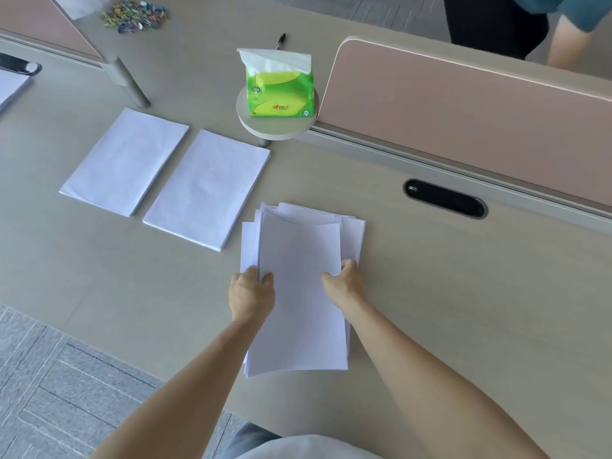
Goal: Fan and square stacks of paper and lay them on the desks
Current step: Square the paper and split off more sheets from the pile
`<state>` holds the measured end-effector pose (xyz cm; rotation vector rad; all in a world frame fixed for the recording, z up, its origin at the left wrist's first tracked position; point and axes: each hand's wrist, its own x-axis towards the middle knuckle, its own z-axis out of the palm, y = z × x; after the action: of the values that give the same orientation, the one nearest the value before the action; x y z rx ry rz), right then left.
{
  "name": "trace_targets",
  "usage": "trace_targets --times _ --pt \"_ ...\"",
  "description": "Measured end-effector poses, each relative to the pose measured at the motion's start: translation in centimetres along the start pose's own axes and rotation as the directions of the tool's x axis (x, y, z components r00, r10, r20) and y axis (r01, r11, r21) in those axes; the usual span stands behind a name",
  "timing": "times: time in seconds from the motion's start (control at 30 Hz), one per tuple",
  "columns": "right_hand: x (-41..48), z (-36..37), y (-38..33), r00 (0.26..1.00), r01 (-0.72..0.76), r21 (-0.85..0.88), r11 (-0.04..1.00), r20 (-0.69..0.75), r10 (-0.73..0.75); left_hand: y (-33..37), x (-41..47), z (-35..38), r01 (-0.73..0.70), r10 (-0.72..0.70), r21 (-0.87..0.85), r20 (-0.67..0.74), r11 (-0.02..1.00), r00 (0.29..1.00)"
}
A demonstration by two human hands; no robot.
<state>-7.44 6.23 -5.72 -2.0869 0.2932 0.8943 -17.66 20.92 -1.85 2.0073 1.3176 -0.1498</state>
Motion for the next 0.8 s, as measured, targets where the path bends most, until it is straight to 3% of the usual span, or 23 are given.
trace_targets --times 0.07,0.13,0.23,0.3,0.43,0.57,0.67,0.8 --pt "0.0 -0.1 0.1 1.000 0.002 0.016 1.000 0.001 -0.002 0.6 -0.6 -0.2 -0.035 0.032 -0.106 -0.027 0.994 0.999" --pt "0.0 -0.3 0.0 1.000 -0.008 0.041 0.999 0.008 0.008 1.1 -0.5 -0.5 0.053 -0.059 -0.240 -0.021 0.969 0.998" --pt "0.2 -0.7 0.3 0.999 -0.026 0.104 0.994 0.029 0.023 1.4 0.6 -1.0 0.177 -0.140 -0.247 0.160 0.953 0.977" --pt "0.2 -1.1 0.4 0.998 -0.020 0.142 0.990 0.068 0.010 1.7 0.8 -1.0 0.094 -0.054 -0.158 0.236 0.983 0.970" --pt "-0.5 -3.1 0.7 0.996 0.036 0.326 0.945 0.060 -0.058 3.4 -0.7 -1.7 -0.177 0.202 -0.126 0.233 0.976 0.951" --pt "-2.0 -8.7 0.7 0.956 0.261 0.536 0.803 -0.029 -0.291 6.5 -3.4 -4.1 -0.447 0.502 -0.233 0.309 0.864 0.808" --pt "-4.1 -14.0 -0.1 0.890 0.338 0.699 0.629 -0.020 -0.456 9.9 -5.6 -5.0 -0.474 0.617 -0.427 0.308 0.770 0.725" --pt "-7.8 -20.0 -0.9 0.852 0.500 0.634 0.590 -0.239 -0.465 14.1 -8.7 -2.6 -0.362 0.616 -0.677 0.170 0.640 0.769"
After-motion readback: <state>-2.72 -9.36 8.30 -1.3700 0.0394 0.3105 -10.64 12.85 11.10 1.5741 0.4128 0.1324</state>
